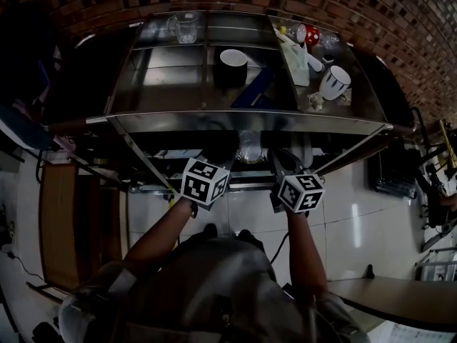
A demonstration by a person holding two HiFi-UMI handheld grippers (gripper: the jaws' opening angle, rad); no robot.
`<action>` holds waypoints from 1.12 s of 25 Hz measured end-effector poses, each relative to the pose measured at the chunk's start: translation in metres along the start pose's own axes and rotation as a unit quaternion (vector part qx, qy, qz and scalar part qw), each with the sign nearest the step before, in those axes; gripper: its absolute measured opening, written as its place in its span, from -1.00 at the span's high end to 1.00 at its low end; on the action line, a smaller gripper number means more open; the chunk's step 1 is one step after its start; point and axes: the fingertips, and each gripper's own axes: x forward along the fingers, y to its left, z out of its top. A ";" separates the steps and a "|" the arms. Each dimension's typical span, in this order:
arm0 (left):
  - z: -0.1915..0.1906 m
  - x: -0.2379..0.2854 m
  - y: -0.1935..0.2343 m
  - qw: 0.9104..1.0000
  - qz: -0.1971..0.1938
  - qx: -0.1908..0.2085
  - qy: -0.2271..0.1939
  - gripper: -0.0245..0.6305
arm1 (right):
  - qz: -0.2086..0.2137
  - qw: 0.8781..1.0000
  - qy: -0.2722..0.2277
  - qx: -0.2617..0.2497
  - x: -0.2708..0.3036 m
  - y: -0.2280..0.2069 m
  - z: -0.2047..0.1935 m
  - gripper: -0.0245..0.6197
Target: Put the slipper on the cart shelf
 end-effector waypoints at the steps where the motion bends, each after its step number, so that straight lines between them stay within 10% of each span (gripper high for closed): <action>1: 0.000 0.000 0.000 1.000 0.000 0.000 0.000 0.90 | 0.000 1.000 0.001 -0.001 0.000 0.000 -0.001 0.92; 28: 0.000 0.001 -0.001 1.000 -0.007 0.005 0.003 0.90 | -0.004 1.000 -0.006 -0.008 -0.004 0.004 0.008 0.92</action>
